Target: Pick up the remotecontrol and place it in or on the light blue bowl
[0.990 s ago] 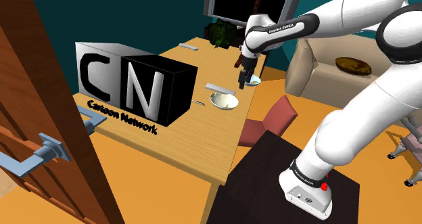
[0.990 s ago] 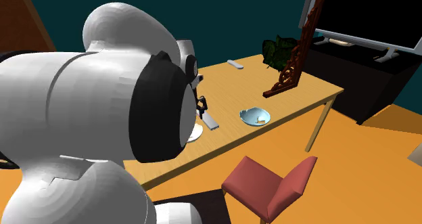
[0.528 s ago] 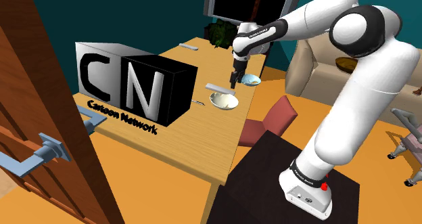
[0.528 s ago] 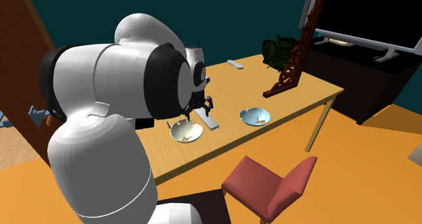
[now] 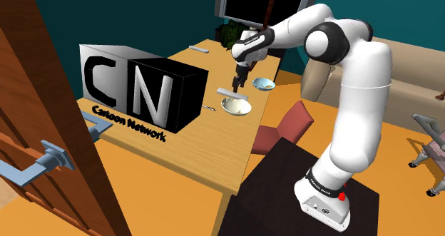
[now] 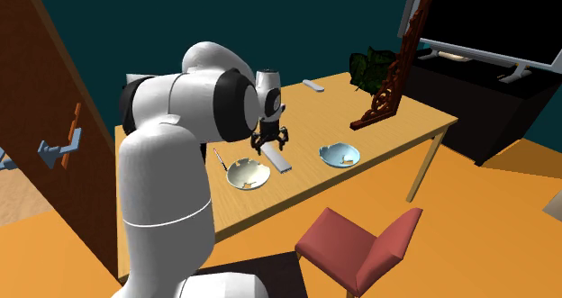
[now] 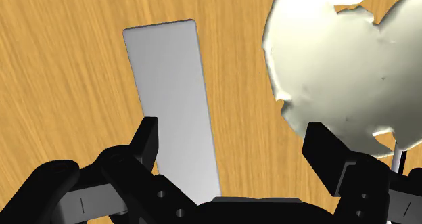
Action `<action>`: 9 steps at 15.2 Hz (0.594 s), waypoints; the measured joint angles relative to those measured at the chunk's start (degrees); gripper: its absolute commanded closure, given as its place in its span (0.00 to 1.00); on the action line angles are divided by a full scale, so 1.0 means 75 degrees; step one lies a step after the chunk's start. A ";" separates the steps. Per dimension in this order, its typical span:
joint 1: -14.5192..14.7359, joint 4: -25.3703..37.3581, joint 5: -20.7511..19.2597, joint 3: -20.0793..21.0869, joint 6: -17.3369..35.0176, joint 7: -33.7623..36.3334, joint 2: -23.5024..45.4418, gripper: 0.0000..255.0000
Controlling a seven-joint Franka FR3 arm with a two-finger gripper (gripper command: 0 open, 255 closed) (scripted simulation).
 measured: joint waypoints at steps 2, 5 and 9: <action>-0.0176 0.0640 0.0206 0.0079 -0.0043 -0.0167 0.0576 0.00; -0.0427 0.1642 0.0445 0.0203 -0.0174 -0.0333 0.1413 0.00; -0.0491 0.1795 0.0548 0.0275 0.0034 -0.0386 0.1766 0.00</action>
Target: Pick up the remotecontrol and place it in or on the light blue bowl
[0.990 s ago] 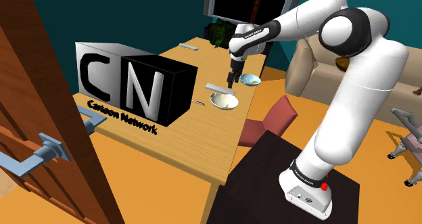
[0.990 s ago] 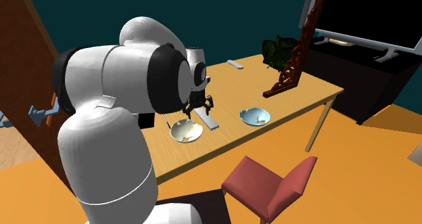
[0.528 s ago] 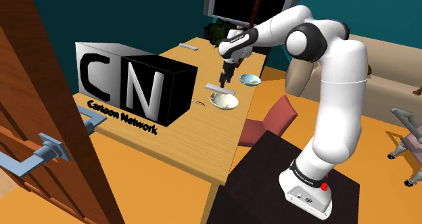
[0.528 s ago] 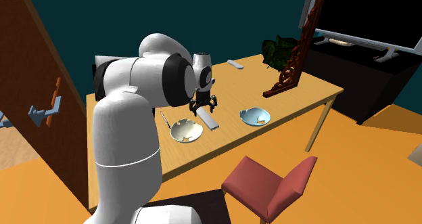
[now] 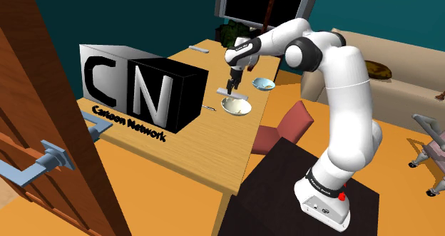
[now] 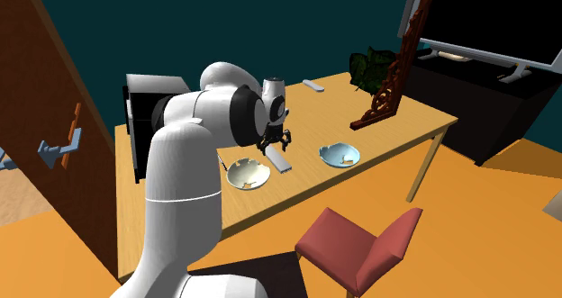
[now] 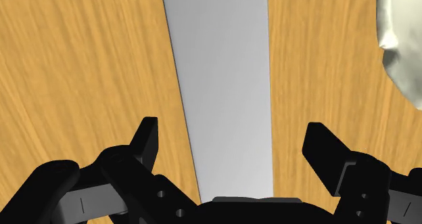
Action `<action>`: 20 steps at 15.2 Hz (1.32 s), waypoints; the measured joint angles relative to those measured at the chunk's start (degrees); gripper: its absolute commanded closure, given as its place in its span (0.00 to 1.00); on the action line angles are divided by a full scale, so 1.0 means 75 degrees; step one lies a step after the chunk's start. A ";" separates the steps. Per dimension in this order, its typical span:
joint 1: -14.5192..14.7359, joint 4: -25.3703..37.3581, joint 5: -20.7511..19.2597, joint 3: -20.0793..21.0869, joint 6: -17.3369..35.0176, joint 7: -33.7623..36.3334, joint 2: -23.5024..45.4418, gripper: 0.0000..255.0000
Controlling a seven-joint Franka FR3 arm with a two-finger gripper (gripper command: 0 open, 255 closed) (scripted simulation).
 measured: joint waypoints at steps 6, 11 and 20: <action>-0.0033 -0.0040 0.0077 0.0057 0.0305 -0.0046 0.0268 0.00; -0.0033 -0.0035 0.0080 0.0059 0.0315 -0.0045 0.0281 1.00; -0.0032 -0.0030 0.0079 0.0060 0.0312 -0.0046 0.0276 1.00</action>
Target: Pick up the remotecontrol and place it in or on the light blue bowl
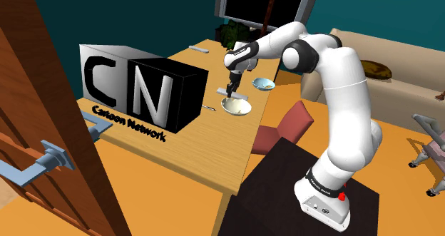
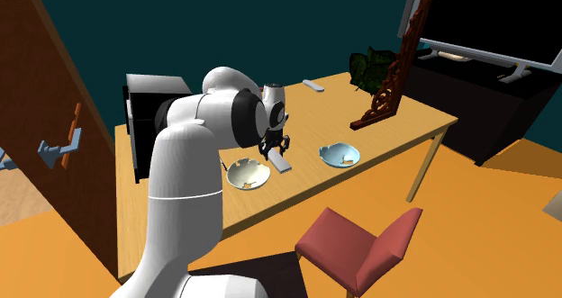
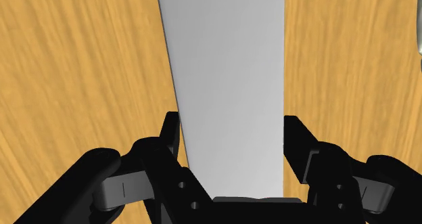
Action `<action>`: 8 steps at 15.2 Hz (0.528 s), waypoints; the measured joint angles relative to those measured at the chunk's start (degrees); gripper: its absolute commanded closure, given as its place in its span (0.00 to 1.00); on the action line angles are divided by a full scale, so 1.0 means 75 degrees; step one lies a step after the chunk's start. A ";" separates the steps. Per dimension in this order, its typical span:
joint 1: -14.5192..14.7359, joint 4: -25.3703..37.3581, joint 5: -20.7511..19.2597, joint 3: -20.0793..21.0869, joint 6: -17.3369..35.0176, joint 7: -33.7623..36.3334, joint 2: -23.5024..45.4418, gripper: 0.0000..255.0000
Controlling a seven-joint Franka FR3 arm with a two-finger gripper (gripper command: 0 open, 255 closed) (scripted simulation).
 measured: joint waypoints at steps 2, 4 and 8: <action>0.0006 0.0004 -0.0009 -0.0007 -0.0038 0.0009 -0.0031 1.00; 0.0006 0.0039 -0.0033 -0.0026 -0.0151 0.0016 -0.0107 1.00; 0.0035 0.0093 -0.0095 -0.0070 -0.0412 0.0062 -0.0318 1.00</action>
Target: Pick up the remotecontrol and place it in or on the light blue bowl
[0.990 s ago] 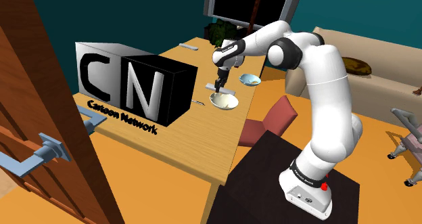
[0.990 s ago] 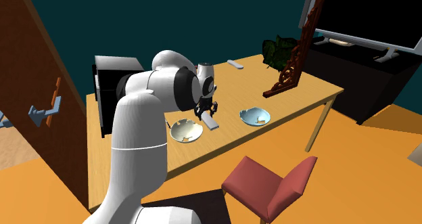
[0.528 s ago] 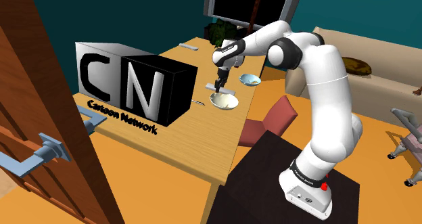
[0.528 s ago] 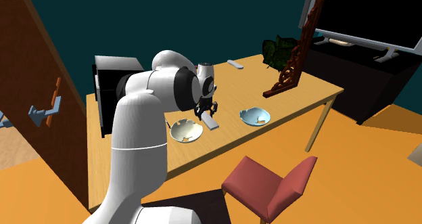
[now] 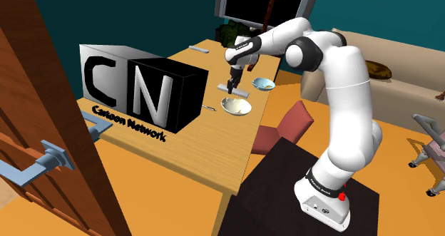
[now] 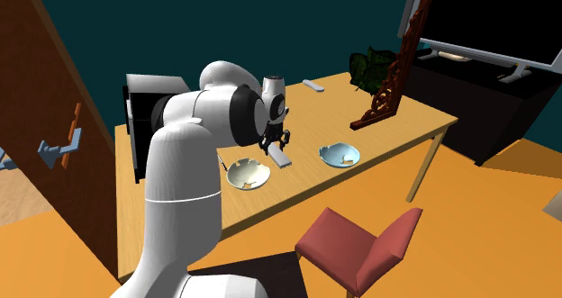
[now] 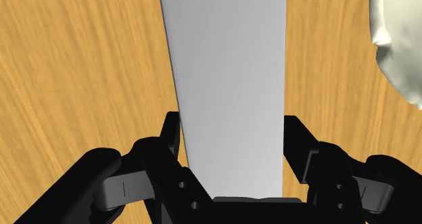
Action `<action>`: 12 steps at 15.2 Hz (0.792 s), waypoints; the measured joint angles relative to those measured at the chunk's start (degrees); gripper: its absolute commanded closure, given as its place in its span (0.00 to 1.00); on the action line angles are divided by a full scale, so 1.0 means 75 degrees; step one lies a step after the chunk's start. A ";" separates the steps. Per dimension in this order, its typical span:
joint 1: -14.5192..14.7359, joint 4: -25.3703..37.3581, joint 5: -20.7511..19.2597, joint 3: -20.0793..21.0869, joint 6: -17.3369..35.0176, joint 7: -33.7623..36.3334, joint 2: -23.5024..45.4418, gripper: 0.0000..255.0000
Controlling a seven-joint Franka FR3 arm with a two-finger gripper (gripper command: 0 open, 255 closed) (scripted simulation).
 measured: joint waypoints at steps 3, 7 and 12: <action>0.0022 0.0065 -0.0050 -0.0031 -0.0220 0.0035 -0.0160 1.00; 0.0040 0.0191 -0.0115 -0.0074 -0.0543 0.0077 -0.0363 1.00; 0.0059 0.0363 -0.0184 -0.0115 -0.0915 0.0126 -0.0569 1.00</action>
